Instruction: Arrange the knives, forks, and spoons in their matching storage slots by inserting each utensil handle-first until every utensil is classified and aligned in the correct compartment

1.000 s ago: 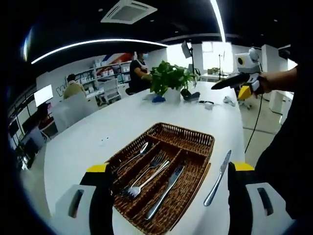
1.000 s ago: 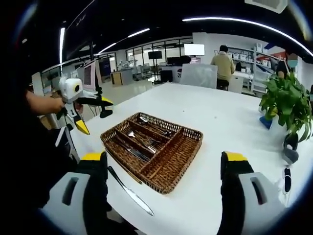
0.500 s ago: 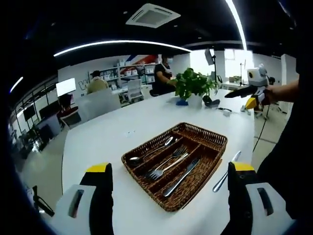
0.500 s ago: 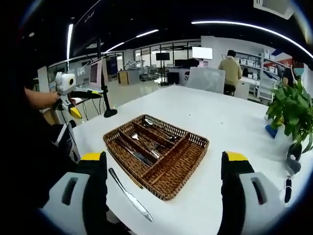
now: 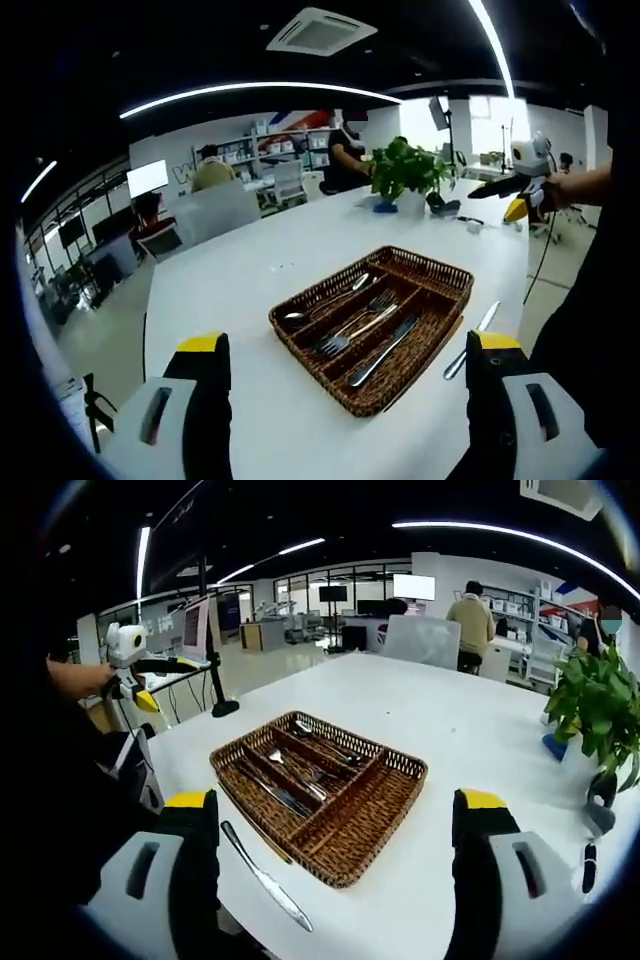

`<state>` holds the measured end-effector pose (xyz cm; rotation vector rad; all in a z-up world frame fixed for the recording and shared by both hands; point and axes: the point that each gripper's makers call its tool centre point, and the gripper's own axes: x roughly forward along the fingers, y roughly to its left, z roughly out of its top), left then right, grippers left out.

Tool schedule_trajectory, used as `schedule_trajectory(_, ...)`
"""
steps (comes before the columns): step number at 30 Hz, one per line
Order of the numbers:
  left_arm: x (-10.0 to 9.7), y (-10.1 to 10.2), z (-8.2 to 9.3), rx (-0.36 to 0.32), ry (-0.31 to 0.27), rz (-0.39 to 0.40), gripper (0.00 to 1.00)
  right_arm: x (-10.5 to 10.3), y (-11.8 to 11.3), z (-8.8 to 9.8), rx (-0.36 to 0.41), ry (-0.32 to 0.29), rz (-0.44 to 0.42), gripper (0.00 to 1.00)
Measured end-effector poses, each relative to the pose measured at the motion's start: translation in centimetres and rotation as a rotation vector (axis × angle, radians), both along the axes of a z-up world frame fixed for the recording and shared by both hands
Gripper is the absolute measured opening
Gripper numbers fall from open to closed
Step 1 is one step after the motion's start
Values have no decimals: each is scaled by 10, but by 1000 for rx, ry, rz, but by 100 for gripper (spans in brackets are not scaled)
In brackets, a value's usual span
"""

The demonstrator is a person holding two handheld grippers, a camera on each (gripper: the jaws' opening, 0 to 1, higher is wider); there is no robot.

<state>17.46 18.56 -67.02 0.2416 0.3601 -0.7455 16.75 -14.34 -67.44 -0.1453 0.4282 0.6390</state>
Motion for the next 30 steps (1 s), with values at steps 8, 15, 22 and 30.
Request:
schedule_trajectory(8, 3, -2, 1, 3, -5, -13, 99, -1, -2, -2, -14, 2, 21, 100)
schedule_trajectory(15, 1, -2, 0, 18, 0, -17, 99, 2, -3, -1, -37, -7, 36, 100)
schedule_trajectory(22, 2, -4, 0, 27, -2, -25, 99, 0, -3, -5, -51, -3, 55, 100)
schedule_trajectory(30, 3, -6, 1, 32, -4, -36, 99, -2, -3, -9, -79, -5, 82, 100)
